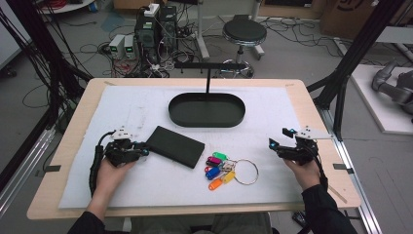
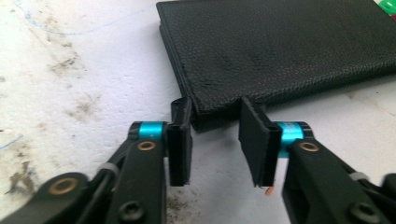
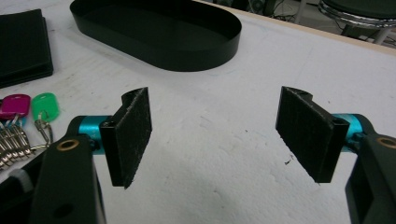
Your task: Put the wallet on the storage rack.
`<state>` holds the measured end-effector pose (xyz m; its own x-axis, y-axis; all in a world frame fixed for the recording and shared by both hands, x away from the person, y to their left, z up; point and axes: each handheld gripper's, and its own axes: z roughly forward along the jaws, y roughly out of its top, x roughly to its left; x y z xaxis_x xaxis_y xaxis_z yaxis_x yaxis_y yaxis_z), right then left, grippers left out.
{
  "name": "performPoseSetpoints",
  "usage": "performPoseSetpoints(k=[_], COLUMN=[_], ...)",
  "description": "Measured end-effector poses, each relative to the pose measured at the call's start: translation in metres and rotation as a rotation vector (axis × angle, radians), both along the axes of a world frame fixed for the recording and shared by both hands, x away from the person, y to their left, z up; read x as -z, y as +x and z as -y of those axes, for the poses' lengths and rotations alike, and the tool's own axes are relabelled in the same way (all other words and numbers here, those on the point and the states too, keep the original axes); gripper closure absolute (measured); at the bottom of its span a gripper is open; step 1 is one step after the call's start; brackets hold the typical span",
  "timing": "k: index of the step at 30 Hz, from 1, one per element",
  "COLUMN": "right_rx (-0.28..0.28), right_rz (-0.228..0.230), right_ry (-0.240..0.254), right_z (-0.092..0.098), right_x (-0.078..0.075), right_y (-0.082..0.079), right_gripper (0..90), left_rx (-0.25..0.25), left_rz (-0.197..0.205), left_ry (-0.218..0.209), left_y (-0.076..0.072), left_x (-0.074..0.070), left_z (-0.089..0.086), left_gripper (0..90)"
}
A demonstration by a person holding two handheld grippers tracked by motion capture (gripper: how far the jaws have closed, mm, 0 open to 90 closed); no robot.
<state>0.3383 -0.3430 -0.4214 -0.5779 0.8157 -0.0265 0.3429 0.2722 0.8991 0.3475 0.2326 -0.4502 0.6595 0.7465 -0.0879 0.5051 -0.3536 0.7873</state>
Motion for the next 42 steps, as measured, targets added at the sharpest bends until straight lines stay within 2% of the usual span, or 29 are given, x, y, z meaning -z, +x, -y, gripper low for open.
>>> performPoseSetpoints(k=[6, 7, 8, 9, 10, 11, 12, 13, 14, 15, 16, 18, 20, 21, 22, 23, 24, 25, 27, 28, 29, 31, 32, 33, 39, 40, 42], right_rx=[-0.034, -0.056, -0.066, -0.077, -0.088, -0.095, -0.095, -0.119, -0.119, -0.143, -0.143, -0.176, -0.195, -0.199, -0.199, -0.207, -0.207, -0.208, -0.221, -0.234, -0.246, -0.270, -0.270, -0.290, -0.356, -0.356, -0.398], right_rz=[-0.003, -0.002, -0.001, 0.001, 0.002, 0.004, 0.004, 0.006, 0.006, 0.005, 0.005, 0.005, 0.006, 0.005, 0.005, 0.003, 0.000, -0.001, 0.003, 0.012, 0.021, 0.024, 0.024, 0.027, 0.027, 0.027, 0.018], right_ry=[0.011, 0.019, 0.023, 0.024, 0.028, 0.028, 0.028, 0.035, 0.035, 0.027, 0.027, 0.021, 0.017, 0.018, 0.018, 0.013, 0.012, 0.013, 0.019, 0.023, 0.026, 0.021, 0.021, 0.011, -0.034, -0.034, -0.057], right_z=[-0.013, -0.020, -0.024, -0.028, -0.032, -0.035, -0.035, -0.045, -0.045, -0.054, -0.054, -0.066, -0.071, -0.073, -0.073, -0.076, -0.077, -0.077, -0.078, -0.079, -0.081, -0.089, -0.089, -0.099, -0.134, -0.134, -0.152], right_x=[-0.001, -0.001, -0.001, -0.002, -0.002, -0.003, -0.003, -0.003, -0.003, -0.003, -0.003, -0.004, -0.004, -0.004, -0.004, -0.004, -0.003, -0.003, -0.004, -0.004, -0.005, -0.006, -0.006, -0.005, -0.001, -0.001, 0.002], right_y=[-0.001, -0.002, -0.002, -0.003, -0.003, -0.004, -0.004, -0.005, -0.005, -0.005, -0.005, -0.007, -0.008, -0.008, -0.008, -0.008, -0.008, -0.008, -0.009, -0.009, -0.010, -0.012, -0.012, -0.012, -0.014, -0.014, -0.015], right_gripper=[27.2, 27.2, 27.2, 27.2, 27.2, 27.2, 27.2, 27.2, 27.2, 27.2, 27.2, 27.2, 27.2, 27.2, 27.2, 27.2, 27.2, 27.2, 27.2, 27.2, 27.2, 27.2, 27.2, 27.2, 27.9, 27.9, 32.7], left_rx=[-0.020, -0.022, -0.022, -0.015, -0.015, -0.007, -0.007, -0.002, -0.002, -0.011, -0.011, -0.026, -0.029, -0.030, -0.030, -0.017, -0.015, -0.011, -0.013, -0.013, -0.017, -0.034, -0.034, -0.050, -0.060, -0.060, -0.069], left_rz=[0.001, -0.014, -0.014, -0.006, -0.006, 0.003, 0.003, 0.015, 0.015, 0.027, 0.027, 0.038, 0.043, 0.036, 0.036, 0.035, 0.033, 0.022, -0.017, -0.017, -0.051, -0.068, -0.068, -0.078, -0.067, -0.067, -0.060], left_ry=[-0.008, -0.034, -0.034, -0.060, -0.060, -0.103, -0.103, -0.068, -0.068, -0.045, -0.045, -0.047, -0.057, -0.077, -0.077, -0.102, -0.101, -0.099, -0.091, -0.091, -0.133, -0.141, -0.141, -0.147, -0.133, -0.133, -0.144], left_y=[-0.002, -0.002, -0.002, -0.004, -0.004, -0.006, -0.006, -0.007, -0.007, -0.007, -0.007, -0.006, -0.002, -0.001, -0.001, 0.001, 0.002, 0.002, 0.004, 0.004, 0.004, 0.004, 0.004, 0.003, 0.001, 0.001, 0.000], left_x=[-0.002, -0.003, -0.003, -0.006, -0.006, -0.010, -0.010, -0.013, -0.013, -0.013, -0.013, -0.010, -0.006, -0.005, -0.005, -0.004, -0.003, -0.002, 0.000, 0.000, 0.000, 0.000, 0.000, 0.000, -0.002, -0.002, -0.001], left_z=[-0.002, -0.003, -0.003, -0.006, -0.006, -0.005, -0.005, 0.000, 0.000, 0.003, 0.003, 0.003, 0.001, 0.001, 0.001, 0.002, 0.003, 0.005, 0.007, 0.007, 0.006, 0.005, 0.005, 0.005, 0.005, 0.005, 0.004], left_gripper=[77.4, 78.1, 80.6, 90.0, 90.0, 90.0, 89.9, 89.9, 89.9, 89.6, 85.7, 65.3, 51.2, 47.3, 46.5, 46.4, 46.4, 47.1, 53.8, 55.0, 59.1, 62.0, 63.3, 64.6, 70.2, 70.6, 72.4])
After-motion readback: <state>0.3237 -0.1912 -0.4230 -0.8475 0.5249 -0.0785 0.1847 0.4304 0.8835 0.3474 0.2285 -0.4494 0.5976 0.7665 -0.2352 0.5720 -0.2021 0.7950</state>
